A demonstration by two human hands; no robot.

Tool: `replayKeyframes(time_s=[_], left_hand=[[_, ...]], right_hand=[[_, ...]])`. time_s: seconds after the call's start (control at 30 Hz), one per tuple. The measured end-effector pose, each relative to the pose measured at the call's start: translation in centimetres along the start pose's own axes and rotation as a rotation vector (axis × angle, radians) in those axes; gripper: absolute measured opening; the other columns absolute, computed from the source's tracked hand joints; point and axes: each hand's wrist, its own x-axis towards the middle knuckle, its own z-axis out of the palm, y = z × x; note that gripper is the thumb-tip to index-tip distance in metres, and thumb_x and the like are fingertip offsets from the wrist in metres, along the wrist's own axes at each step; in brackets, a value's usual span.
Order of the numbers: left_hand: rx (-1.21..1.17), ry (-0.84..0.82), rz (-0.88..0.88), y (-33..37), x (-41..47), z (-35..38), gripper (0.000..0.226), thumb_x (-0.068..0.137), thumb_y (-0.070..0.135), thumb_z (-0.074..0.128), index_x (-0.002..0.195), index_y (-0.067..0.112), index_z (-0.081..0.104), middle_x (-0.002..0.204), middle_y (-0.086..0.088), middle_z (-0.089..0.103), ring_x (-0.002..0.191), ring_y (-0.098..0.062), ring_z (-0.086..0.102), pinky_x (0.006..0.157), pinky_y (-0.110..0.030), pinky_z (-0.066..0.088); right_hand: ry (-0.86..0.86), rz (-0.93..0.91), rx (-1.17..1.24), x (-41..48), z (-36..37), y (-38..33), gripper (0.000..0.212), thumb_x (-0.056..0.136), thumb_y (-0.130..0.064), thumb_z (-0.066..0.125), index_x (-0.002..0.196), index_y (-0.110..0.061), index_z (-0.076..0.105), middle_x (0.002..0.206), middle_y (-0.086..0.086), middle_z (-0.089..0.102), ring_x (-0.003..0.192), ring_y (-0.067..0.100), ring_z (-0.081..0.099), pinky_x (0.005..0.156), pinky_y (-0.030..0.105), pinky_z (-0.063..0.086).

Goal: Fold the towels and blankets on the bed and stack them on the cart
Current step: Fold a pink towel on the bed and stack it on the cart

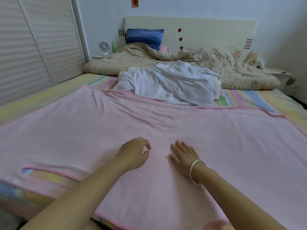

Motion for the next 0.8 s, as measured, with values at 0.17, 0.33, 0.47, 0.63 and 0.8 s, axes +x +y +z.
replayKeyframes(time_s=[0.17, 0.33, 0.47, 0.63, 0.8], left_hand=[[-0.017, -0.01, -0.033, -2.9, 7.9, 1.5, 0.028, 0.096, 0.028, 0.05, 0.123, 0.026, 0.056, 0.128, 0.012, 0.054, 0.118, -0.009, 0.049, 0.096, -0.027, 0.043], [0.008, -0.012, -0.083, -6.2, 13.9, 1.4, 0.04, 0.097, 0.029, 0.049, 0.137, 0.025, 0.049, 0.147, 0.009, 0.043, 0.135, -0.012, 0.038, 0.108, -0.027, 0.034], [0.037, -0.016, -0.119, -8.5, 17.0, 0.6, 0.044, 0.098, 0.031, 0.047, 0.142, 0.027, 0.044, 0.154, 0.01, 0.033, 0.141, -0.01, 0.029, 0.112, -0.024, 0.027], [0.065, -0.027, -0.164, -10.6, 19.5, 0.3, 0.044, 0.099, 0.037, 0.046, 0.142, 0.03, 0.044, 0.155, 0.011, 0.033, 0.142, -0.011, 0.028, 0.114, -0.025, 0.026], [0.117, 0.03, -0.206, -11.9, 21.6, 1.8, 0.051, 0.1, 0.045, 0.034, 0.148, 0.028, 0.037, 0.159, 0.005, 0.026, 0.146, -0.013, 0.021, 0.117, -0.025, 0.015]], right_hand=[[0.029, 0.01, -0.055, 9.9, -1.0, 0.8, 0.061, 0.1, -0.053, 0.017, 0.154, -0.028, 0.004, 0.161, -0.004, -0.01, 0.147, 0.015, -0.014, 0.119, 0.039, -0.009], [0.16, 0.053, 0.03, 20.3, -3.3, 2.5, 0.05, 0.102, -0.043, 0.025, 0.149, -0.029, 0.028, 0.16, -0.004, 0.013, 0.148, 0.018, 0.006, 0.12, 0.039, 0.001], [0.235, 0.163, 0.101, 27.0, -5.7, 4.2, 0.042, 0.1, -0.037, 0.033, 0.136, -0.02, 0.048, 0.147, 0.006, 0.039, 0.134, 0.028, 0.033, 0.108, 0.038, 0.03], [0.269, 0.233, -0.004, 32.4, -9.4, 4.7, 0.036, 0.1, -0.026, 0.035, 0.12, -0.014, 0.063, 0.124, 0.01, 0.056, 0.117, 0.03, 0.047, 0.094, 0.036, 0.042], [0.098, 0.251, 0.012, 37.5, -9.6, 4.2, 0.03, 0.092, -0.021, 0.049, 0.116, -0.018, 0.066, 0.116, 0.006, 0.063, 0.103, 0.028, 0.061, 0.082, 0.03, 0.048]])
